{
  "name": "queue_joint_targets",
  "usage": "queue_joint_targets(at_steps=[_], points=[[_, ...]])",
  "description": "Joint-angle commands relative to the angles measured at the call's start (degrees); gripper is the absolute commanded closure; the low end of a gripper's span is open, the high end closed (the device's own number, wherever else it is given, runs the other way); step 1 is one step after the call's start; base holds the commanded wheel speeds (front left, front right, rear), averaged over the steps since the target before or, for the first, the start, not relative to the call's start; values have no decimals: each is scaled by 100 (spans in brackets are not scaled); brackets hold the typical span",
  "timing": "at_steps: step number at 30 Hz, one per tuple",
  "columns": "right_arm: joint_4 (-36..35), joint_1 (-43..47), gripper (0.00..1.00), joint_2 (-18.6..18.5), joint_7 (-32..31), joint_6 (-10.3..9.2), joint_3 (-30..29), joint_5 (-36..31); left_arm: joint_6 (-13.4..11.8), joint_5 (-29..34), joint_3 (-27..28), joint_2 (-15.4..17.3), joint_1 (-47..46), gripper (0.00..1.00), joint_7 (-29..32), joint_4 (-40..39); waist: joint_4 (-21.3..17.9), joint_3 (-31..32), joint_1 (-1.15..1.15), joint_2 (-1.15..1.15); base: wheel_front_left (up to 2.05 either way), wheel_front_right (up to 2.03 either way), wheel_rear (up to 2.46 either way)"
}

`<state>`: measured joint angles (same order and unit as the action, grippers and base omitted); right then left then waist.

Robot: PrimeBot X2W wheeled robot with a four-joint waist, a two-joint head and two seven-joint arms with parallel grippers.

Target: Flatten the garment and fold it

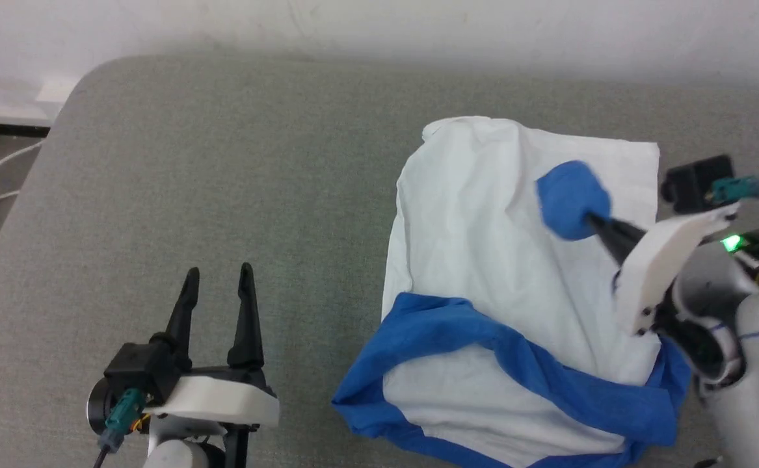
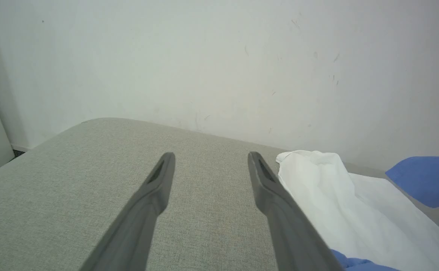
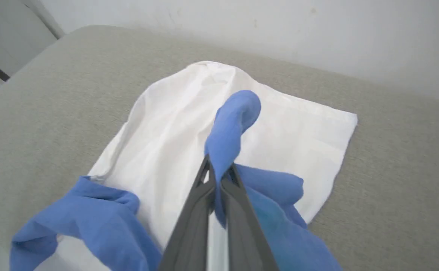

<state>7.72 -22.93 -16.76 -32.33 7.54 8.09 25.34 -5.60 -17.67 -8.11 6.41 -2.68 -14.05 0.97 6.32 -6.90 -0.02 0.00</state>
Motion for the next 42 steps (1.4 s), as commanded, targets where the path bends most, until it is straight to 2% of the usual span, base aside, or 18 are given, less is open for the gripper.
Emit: queue_joint_targets(at_steps=[1,4,8,12,18,19,20,21,24,28,33,37,38,39,42], points=[[-208,165,100,171,-24,-5,91,13,-18,-20,13,36,84,0,24,-21,-116,353,2,0,0,0,0],[-590,523,100,689,-61,-5,434,80,-10,-38,-26,52,144,0,103,-48,-139,409,2,0,0,0,0],[-555,751,100,1171,-46,-5,1108,255,31,-46,-108,64,99,0,183,-46,-79,384,2,0,0,0,0],[-117,812,100,1347,235,-5,1675,366,77,-51,-209,45,27,0,207,-7,34,306,2,0,0,0,0],[1205,821,100,1385,651,-5,2064,321,116,-70,-344,-5,-28,0,197,87,171,164,2,0,0,0,0],[1387,808,93,1385,767,-5,2133,346,120,-75,-362,-13,-35,0,194,103,183,142,2,0,0,0,0],[1542,801,74,1386,855,-5,2206,426,120,-77,-373,-18,-45,0,186,113,186,116,2,0,0,0,0],[1664,765,0,1386,949,-5,2295,452,117,-80,-375,-21,-50,0,176,123,176,99,2,0,0,0,0],[1748,624,0,1387,1382,-5,2565,617,84,-89,-339,-9,-44,0,146,143,83,70,2,0,0,0,0],[1565,454,0,1387,1895,-5,2941,438,26,-107,-267,21,-38,0,121,167,-64,126,2,0,0,0,0],[931,558,0,1239,2482,-5,2897,20,-58,-148,-143,90,30,0,109,186,-268,281,2,0,0,0,0],[459,785,0,1151,2900,-5,2447,-227,-129,-172,-55,134,108,0,107,195,-403,380,2,0,0,0,0],[191,982,0,1114,3104,-5,2022,-469,-176,-185,-8,155,150,0,113,194,-482,423,2,0,0,0,0],[191,982,0,1114,3104,-5,2022,-469,-176,-185,-8,155,150,0,113,194,-482,423,2,0,0,0,0],[-120,1291,0,1083,3297,-5,1220,-1048,-225,-202,55,201,187,0,122,198,-594,447,2,0,0,0,0]])
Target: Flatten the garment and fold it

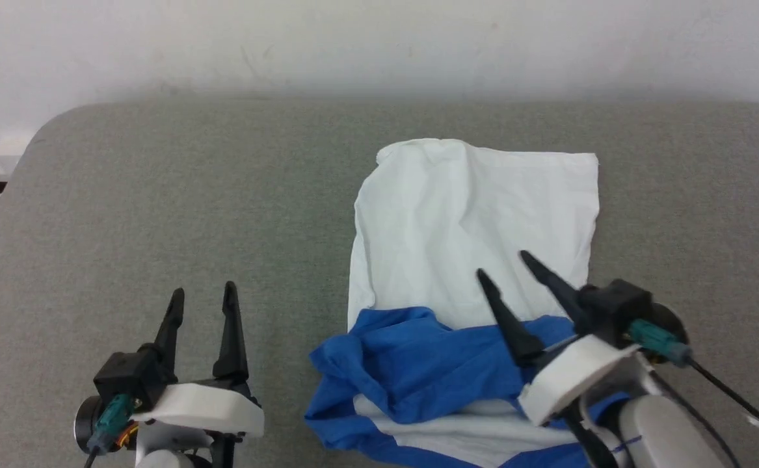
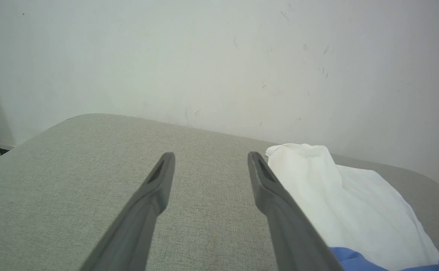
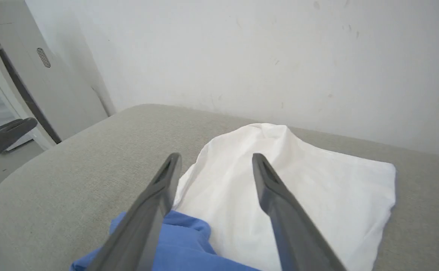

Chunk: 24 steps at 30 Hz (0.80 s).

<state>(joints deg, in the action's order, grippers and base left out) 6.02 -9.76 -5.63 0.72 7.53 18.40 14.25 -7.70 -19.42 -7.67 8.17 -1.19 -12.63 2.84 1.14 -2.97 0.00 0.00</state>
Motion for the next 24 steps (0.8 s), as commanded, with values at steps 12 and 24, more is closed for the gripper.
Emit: queue_joint_targets(at_steps=[12,24], points=[[-844,876,0,181,14,-4,-1888,-640,-154,-26,214,247,68,0,-16,93,-472,-38,0,0,0,0,0],[-1414,620,0,271,-76,-4,-2163,-236,344,84,23,850,-1874,0,765,131,-1014,-1263,0,0,0,0,0]])
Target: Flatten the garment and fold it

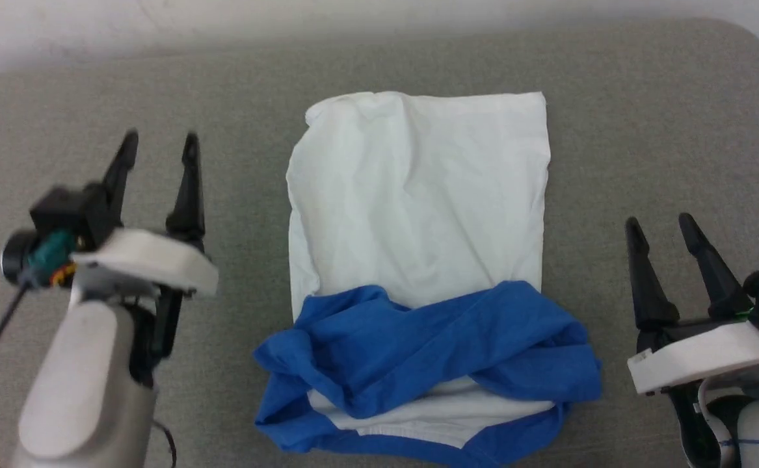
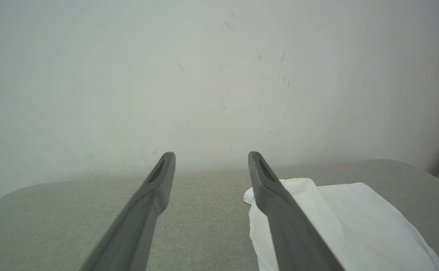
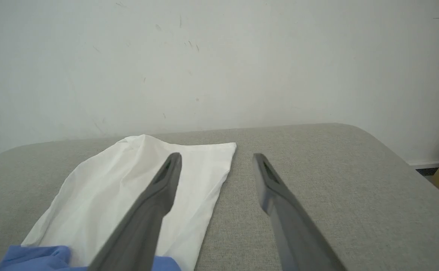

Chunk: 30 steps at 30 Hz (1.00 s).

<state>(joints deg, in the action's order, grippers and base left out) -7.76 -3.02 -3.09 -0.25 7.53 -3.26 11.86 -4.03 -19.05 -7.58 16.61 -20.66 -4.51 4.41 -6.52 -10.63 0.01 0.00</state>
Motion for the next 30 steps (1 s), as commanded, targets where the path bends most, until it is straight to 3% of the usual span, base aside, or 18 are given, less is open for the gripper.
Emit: queue_joint_targets(at_steps=[1,8,13,20,27,28,30], points=[[-15,-110,0,18,33,-4,13,86,67,42,-40,36,-251,0,66,61,-286,-609,-1,0,0,0,0],[166,-497,0,20,255,-4,244,391,700,-54,-560,38,-2209,0,1192,1138,-626,-1176,-1,0,0,0,0],[369,-718,0,21,442,-4,471,648,992,-392,-780,-62,-3299,0,2134,2332,-938,-1483,-1,0,0,0,0],[732,-919,0,21,637,-4,781,869,1103,-386,-1180,247,-4143,0,3333,3780,-1391,-1692,-1,0,0,0,0],[937,-969,0,21,706,-4,883,956,1121,-311,-1509,473,-4286,0,4597,4898,-1640,-1765,-1,0,0,0,0],[965,-962,0,21,691,-4,895,971,1124,-369,-1526,441,-4238,16,4836,5041,-1652,-1748,-1,0,0,0,0],[992,-944,0,21,676,-4,896,974,1129,-450,-1560,386,-4156,100,5108,5198,-1646,-1711,-1,0,0,0,0]])
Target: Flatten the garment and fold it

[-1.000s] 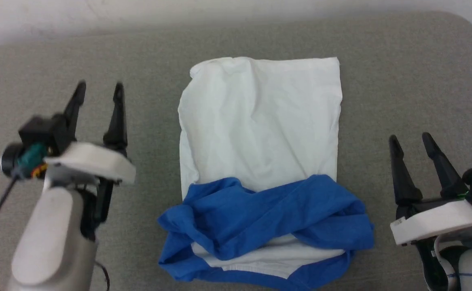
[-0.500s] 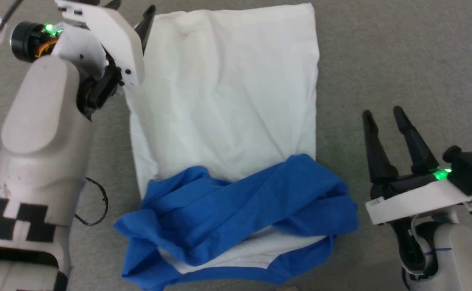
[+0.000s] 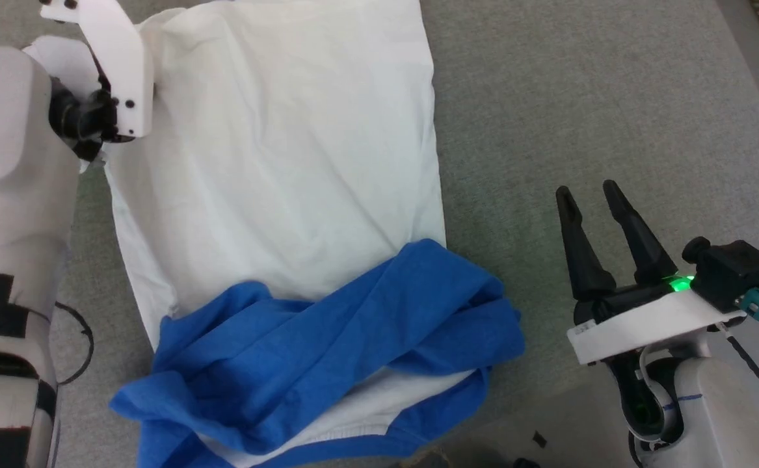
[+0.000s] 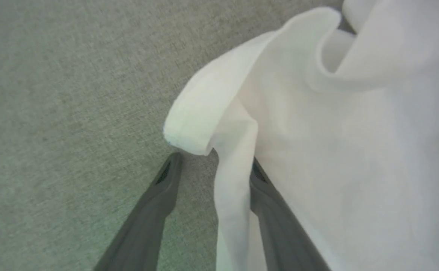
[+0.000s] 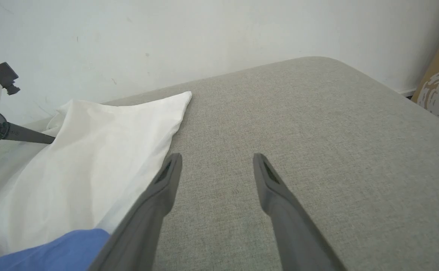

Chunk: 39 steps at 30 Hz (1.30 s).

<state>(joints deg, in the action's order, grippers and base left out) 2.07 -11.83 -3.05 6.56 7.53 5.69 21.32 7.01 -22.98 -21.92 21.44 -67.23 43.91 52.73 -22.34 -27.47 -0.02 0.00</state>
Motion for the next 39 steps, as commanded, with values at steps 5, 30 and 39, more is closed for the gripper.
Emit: queue_joint_targets(at_steps=[5,30,39], points=[[40,-73,0,17,-115,-4,68,159,-50,-143,-98,-175,706,100,-50,352,32,96,2,0,0,0,0],[3939,-4799,0,-1197,-3007,-4,377,1835,-269,35,-235,-987,129,100,-3129,-1076,1612,-647,2,0,0,0,0],[4872,-5820,0,-1378,-3472,-4,835,1859,-276,60,-354,-1092,-13,100,-3185,-1481,1939,-1072,2,0,0,0,0]])
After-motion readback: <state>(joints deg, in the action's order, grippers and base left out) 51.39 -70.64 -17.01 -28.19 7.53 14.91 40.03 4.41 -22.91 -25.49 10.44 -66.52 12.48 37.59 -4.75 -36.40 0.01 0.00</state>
